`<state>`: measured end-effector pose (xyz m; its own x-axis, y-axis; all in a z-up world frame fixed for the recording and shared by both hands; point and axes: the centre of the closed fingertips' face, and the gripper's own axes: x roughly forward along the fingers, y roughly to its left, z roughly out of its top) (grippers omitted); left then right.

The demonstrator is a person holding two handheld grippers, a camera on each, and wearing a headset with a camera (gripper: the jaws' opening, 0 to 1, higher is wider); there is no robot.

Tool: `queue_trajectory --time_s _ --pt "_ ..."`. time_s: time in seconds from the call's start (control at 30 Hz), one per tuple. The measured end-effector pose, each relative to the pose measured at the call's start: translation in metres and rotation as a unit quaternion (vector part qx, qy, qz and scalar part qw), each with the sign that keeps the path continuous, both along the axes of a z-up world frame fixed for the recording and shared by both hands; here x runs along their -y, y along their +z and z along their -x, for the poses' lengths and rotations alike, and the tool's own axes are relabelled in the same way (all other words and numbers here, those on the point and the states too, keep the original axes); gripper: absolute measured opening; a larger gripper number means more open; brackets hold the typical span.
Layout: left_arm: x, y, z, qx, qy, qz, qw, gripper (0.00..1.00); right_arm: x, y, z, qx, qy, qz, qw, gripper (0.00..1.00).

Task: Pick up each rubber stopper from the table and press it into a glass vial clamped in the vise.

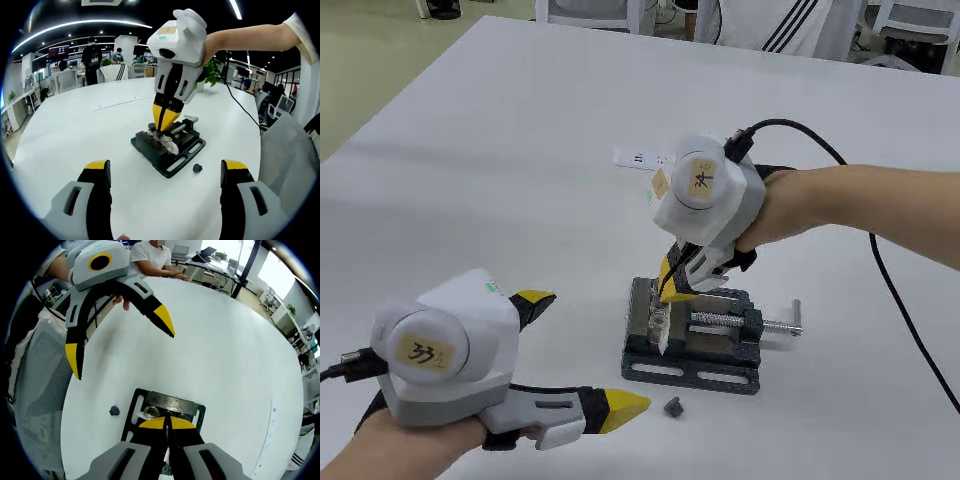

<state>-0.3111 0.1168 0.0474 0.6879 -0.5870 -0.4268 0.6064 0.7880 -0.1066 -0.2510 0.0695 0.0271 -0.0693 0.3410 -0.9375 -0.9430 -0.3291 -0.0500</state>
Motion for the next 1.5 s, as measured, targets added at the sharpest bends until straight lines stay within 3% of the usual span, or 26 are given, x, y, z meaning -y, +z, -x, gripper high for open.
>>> queue_trajectory --time_s 0.43,0.57,0.67,0.9,1.0,1.5 --pt "-0.001 0.0 0.001 -0.001 -0.002 -0.001 1.0 0.9 0.0 0.001 -0.003 0.011 0.01 -0.016 0.9998 0.01" --pt "0.0 0.0 0.002 -0.001 -0.004 0.0 1.0 0.9 0.002 0.005 0.002 0.003 0.005 -0.024 0.9997 0.15" --pt "0.001 0.001 0.002 -0.001 -0.006 -0.001 1.0 0.9 0.003 0.007 0.004 0.011 0.006 -0.035 0.9993 0.23" --pt "0.003 0.002 0.003 0.002 -0.01 -0.002 0.9999 0.9 0.009 0.01 0.009 0.013 -0.008 -0.061 0.998 0.54" --pt "0.003 0.002 0.003 0.002 -0.012 -0.002 0.9999 0.9 0.013 0.011 0.01 0.02 -0.015 -0.07 0.9972 0.62" --pt "0.009 0.008 0.011 0.009 -0.022 -0.008 0.9997 0.9 0.037 0.012 0.038 0.017 -0.035 -0.083 0.9958 0.6"
